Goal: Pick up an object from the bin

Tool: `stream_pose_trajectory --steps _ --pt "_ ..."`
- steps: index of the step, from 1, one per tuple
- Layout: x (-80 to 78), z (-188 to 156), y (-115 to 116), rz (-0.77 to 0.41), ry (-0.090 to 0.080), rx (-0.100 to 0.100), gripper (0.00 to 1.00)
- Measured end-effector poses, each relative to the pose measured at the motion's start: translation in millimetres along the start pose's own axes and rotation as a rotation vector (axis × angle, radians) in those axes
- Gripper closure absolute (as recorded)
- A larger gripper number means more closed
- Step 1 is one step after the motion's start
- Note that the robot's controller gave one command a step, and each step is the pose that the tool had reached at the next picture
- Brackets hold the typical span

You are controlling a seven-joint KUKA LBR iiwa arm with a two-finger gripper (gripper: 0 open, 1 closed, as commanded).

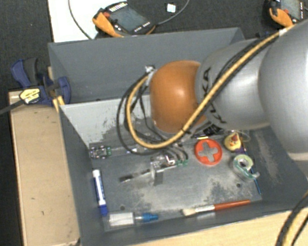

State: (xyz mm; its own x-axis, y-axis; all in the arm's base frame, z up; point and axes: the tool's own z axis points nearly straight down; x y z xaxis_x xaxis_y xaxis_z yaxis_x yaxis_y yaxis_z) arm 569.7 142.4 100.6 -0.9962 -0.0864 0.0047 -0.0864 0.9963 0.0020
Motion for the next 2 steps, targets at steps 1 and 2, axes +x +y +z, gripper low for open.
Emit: stream_pose_trajectory --steps 1,2 --pt "-4.6 29.9 -10.7 -0.038 -0.011 -0.003 0.0" --pt "13.9 29.9 -23.9 -0.039 -0.007 -0.003 1.0"
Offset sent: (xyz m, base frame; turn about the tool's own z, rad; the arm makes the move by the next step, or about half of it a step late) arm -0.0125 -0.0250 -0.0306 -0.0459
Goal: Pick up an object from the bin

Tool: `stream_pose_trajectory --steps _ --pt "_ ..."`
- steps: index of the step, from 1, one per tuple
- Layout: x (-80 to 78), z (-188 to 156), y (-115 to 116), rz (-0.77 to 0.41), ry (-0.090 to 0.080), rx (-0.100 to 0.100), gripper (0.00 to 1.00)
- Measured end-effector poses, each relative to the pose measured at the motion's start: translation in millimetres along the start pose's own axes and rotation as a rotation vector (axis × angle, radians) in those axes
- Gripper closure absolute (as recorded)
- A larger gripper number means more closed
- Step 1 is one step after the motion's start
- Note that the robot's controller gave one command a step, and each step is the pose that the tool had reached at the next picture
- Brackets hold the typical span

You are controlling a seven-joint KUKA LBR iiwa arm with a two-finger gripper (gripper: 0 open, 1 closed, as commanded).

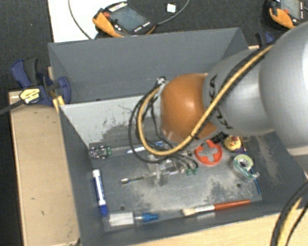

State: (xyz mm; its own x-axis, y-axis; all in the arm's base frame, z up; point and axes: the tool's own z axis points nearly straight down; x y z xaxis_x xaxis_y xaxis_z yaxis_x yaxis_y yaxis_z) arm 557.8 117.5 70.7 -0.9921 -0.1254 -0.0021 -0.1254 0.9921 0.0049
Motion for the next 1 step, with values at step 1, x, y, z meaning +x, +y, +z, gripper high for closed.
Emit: stream_pose_trajectory --steps 1 --pt "0.0 0.0 0.0 0.001 0.0 0.0 1.0"
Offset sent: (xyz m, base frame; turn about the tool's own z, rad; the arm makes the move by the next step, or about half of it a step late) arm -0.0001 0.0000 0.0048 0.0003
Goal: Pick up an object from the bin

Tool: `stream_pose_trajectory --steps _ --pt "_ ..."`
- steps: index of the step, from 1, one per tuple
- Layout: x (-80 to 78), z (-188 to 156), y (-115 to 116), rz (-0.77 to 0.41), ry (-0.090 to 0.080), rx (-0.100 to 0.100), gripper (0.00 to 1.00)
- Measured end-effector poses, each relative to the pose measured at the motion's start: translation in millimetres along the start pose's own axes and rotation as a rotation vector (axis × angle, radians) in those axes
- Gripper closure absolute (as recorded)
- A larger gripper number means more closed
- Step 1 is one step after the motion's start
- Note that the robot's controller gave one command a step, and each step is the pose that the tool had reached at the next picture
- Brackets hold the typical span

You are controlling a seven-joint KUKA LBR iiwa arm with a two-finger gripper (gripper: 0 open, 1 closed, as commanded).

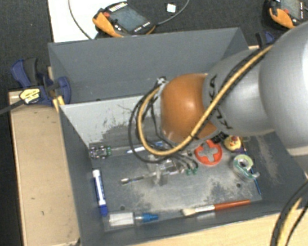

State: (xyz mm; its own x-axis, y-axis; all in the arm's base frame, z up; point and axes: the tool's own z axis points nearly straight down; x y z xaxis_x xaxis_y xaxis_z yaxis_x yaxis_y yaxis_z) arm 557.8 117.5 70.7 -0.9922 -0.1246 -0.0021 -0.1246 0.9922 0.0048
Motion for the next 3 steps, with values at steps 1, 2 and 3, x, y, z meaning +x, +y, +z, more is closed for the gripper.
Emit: stream_pose_trajectory --steps 1,2,3 --pt "-0.3 -2.4 0.0 0.003 -0.002 -0.001 1.0" --pt "-0.2 -14.0 0.0 0.006 -0.003 -0.001 1.0" --pt "-0.1 -44.4 0.1 0.009 -0.003 -0.001 1.0"
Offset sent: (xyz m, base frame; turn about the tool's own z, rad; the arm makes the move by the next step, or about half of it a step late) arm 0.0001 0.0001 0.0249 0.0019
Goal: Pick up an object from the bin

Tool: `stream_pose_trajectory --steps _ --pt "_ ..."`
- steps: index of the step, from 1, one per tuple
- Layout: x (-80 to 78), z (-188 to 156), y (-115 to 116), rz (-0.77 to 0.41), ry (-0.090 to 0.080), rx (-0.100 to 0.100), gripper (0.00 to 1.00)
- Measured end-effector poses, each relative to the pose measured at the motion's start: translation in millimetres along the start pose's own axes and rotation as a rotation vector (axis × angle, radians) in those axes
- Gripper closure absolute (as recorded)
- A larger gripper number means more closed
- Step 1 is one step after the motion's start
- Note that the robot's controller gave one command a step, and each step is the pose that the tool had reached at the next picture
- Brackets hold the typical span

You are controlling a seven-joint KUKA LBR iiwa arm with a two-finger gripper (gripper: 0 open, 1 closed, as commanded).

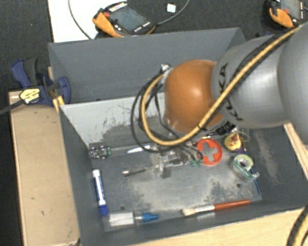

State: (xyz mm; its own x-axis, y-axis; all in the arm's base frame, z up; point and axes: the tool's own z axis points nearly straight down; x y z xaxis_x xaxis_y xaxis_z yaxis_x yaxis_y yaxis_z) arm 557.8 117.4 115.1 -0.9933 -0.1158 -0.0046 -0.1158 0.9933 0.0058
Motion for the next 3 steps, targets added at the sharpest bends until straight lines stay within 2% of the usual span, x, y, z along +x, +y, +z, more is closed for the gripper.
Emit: stream_pose_trajectory --steps 3 --pt "-0.9 -38.5 0.2 0.007 -0.004 -0.001 1.0"
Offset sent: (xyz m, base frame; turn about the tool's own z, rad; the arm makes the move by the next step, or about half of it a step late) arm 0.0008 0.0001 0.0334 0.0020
